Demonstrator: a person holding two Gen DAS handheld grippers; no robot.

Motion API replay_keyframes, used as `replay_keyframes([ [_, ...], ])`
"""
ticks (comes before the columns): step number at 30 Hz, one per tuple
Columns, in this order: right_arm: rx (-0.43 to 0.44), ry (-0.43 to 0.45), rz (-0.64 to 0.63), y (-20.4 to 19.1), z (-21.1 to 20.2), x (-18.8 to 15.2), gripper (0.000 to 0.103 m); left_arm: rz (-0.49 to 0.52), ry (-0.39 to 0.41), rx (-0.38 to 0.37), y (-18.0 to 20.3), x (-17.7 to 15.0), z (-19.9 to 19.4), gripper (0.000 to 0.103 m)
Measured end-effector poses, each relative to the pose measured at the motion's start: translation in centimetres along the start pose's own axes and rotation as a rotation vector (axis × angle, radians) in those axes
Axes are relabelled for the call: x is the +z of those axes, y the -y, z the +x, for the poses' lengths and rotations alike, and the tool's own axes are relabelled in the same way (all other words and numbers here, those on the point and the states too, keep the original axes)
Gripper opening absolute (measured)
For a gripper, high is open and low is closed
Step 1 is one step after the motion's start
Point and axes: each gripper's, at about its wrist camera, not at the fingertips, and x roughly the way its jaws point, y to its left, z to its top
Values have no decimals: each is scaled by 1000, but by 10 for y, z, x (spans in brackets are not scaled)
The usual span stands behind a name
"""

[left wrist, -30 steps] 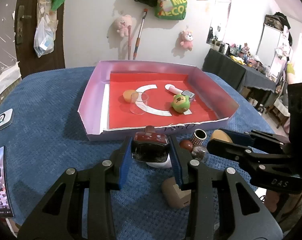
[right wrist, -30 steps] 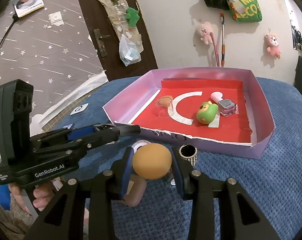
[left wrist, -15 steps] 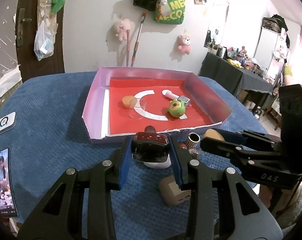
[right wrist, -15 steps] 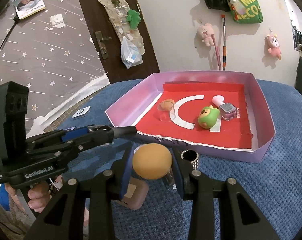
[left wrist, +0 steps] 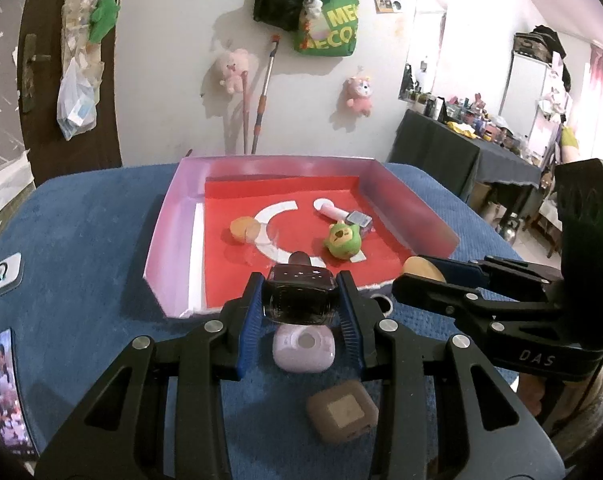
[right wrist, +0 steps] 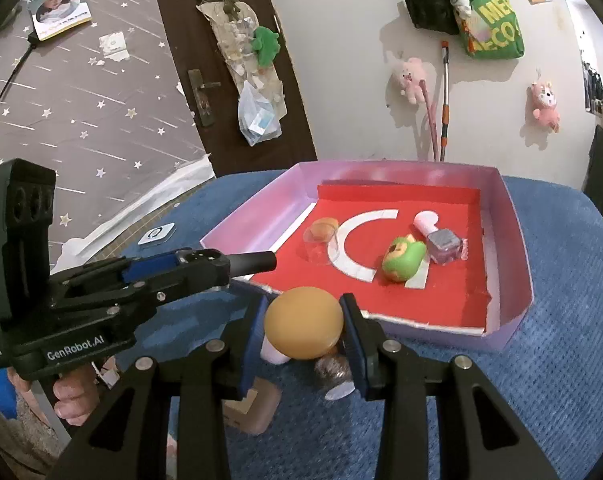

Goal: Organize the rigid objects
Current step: 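Carry the black watch with left tool into the box while right tool carries the egg sponge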

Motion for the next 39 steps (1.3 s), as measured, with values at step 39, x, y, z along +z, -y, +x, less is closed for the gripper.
replay_keyframes([
  [39,-35,-185,59,51,97,26,40,-6,-141,-9,-23,7,94,34],
])
